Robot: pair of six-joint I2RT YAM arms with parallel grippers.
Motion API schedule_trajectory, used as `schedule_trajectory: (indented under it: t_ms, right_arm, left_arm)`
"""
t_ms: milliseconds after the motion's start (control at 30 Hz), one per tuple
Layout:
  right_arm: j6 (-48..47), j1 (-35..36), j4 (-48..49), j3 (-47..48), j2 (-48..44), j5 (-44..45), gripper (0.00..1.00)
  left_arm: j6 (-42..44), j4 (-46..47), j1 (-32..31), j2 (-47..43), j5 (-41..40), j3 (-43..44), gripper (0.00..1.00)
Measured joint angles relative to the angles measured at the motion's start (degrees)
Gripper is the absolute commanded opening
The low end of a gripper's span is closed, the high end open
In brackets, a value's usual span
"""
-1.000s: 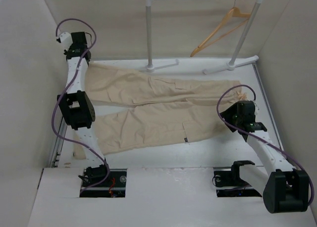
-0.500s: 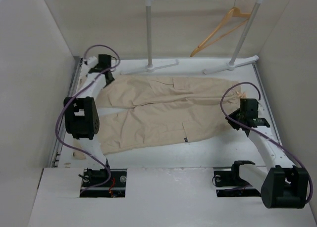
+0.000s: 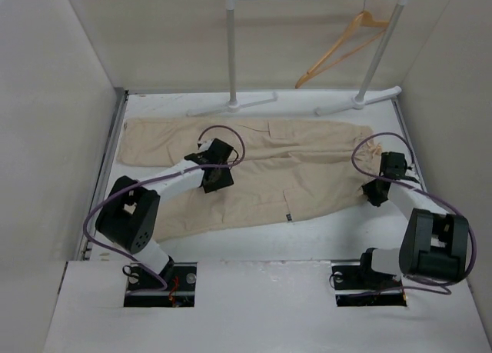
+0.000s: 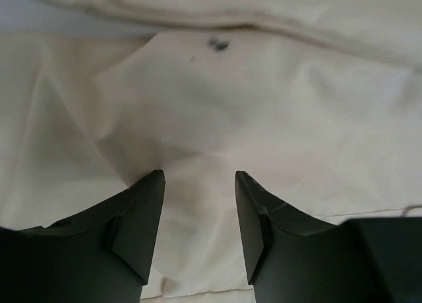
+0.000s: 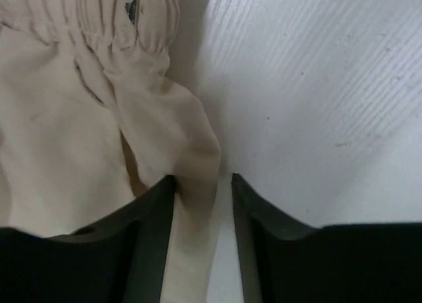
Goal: Place the trousers on the hanger
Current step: Flatten out the trousers at the center of the board.
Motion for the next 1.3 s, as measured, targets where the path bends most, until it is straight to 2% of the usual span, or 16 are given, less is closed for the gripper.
schedule_trajectory:
  t_ms: [67, 133, 333, 433, 500, 600, 700, 767, 900, 1000, 1167, 1300]
  right_arm:
    - [-0.1, -0.2, 1.3, 0.1, 3.1, 0.0, 0.16]
    - [0.3, -0.3, 1.4, 0.3, 2.9, -0.1, 0.09]
    - [2.7, -2.6, -4.4, -5.0, -10.8, -1.1, 0.01]
    - [4.3, -3.3, -10.3, -6.3, -17.5, -1.9, 0.07]
    - [5.9, -2.7, -14.0, -6.2, -20.7, -2.0, 0.2]
    - [6.9, -1.5, -18.0, -6.2, -23.8, -1.6, 0.53]
    - [7.2, 0.3, -21.0, -6.0, -27.9, -1.0, 0.7]
    - [6.9, 1.7, -22.4, -5.4, -30.0, -0.9, 0.72]
    - [4.9, 5.4, -22.4, -3.0, -29.8, -1.2, 0.62]
    - [2.4, 11.5, -21.1, -0.9, -27.6, -2.8, 0.56]
    - [-2.1, 18.9, -19.0, 0.9, -27.2, -6.1, 0.56]
    - [-3.9, 22.4, -16.6, -0.1, -28.9, -9.1, 0.57]
  left_arm:
    - [-0.5, 0.3, 0.1, -0.3, 0.6, -3.6, 0.4]
    - [-1.1, 0.4, 0.6, -1.5, 1.1, -7.4, 0.38]
    - [-2.8, -0.4, 7.6, -13.6, 2.8, -18.4, 0.37]
    - [-3.0, -3.7, 11.2, -18.2, 3.0, -21.2, 0.38]
    - [-2.9, -7.5, 12.7, -20.0, 2.8, -21.8, 0.44]
    - [-2.4, -11.8, 14.2, -21.3, 2.7, -21.7, 0.47]
    - [-2.0, -16.1, 15.6, -22.4, 2.6, -19.7, 0.5]
    - [-1.9, -18.4, 17.0, -23.9, 2.0, -17.1, 0.5]
    - [-2.8, -21.4, 22.5, -28.9, 1.0, -13.5, 0.5]
    - [-5.7, -25.7, 31.8, -32.6, 0.3, -13.4, 0.5]
    - [-12.0, -34.1, 45.0, -36.3, -3.3, -13.6, 0.48]
    - [-16.3, -36.4, 54.6, -37.4, -5.6, -16.5, 0.45]
